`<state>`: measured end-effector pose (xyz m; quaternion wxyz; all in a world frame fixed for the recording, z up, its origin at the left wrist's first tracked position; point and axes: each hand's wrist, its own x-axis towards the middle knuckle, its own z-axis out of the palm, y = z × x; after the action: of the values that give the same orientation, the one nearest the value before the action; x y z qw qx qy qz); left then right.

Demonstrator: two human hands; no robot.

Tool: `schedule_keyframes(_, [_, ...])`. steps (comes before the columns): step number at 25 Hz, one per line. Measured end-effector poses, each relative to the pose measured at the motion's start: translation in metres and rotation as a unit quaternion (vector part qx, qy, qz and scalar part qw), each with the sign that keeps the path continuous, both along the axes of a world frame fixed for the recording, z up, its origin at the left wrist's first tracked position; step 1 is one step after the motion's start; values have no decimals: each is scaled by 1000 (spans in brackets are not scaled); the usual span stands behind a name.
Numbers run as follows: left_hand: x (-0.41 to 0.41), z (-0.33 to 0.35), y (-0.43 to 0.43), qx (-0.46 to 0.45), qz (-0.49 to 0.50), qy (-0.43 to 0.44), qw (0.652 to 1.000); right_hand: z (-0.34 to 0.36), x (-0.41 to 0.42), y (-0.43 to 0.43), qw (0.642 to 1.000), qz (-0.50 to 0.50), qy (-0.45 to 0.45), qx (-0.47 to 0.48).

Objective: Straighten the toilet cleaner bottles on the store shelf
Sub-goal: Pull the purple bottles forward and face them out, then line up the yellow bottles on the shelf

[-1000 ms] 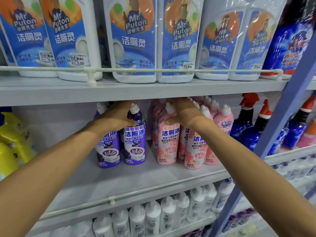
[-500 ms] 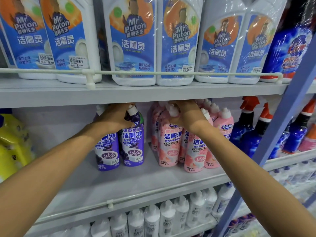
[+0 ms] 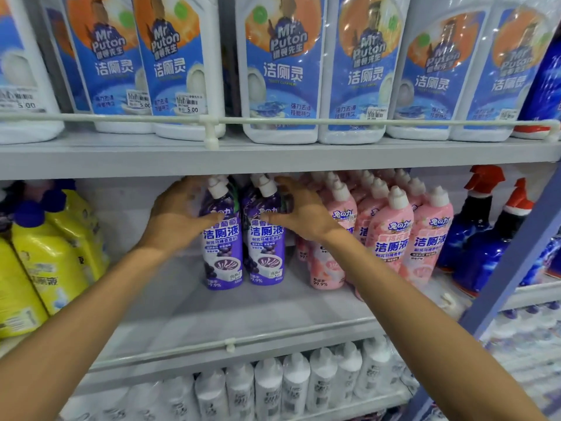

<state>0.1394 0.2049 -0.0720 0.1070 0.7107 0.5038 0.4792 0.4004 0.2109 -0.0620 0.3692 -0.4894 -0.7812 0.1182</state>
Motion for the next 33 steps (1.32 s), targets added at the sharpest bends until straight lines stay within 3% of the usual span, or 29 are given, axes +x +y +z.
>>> schedule_keyframes(3, [-17,-32,12,-123,-68,-57,988,-16,-3,12,999,-2,44,-27])
schedule_keyframes(14, [-12,-56,27,-99,-61,-41,992,-32,-4,17,996,-2,87,3])
schedule_keyframes(23, [-51,-39,-12,-130,-100,-158,974,-37,12,-34,990,1,136,-41])
schedule_keyframes(27, [-94,-41,-53,-122,-81,-228,962,-36,-34,-50,981,59,173,-59])
schedule_keyframes(33, [-182,-49,-125,-122,-29,-284,951,-50,-167,-47,936,179,247,-173])
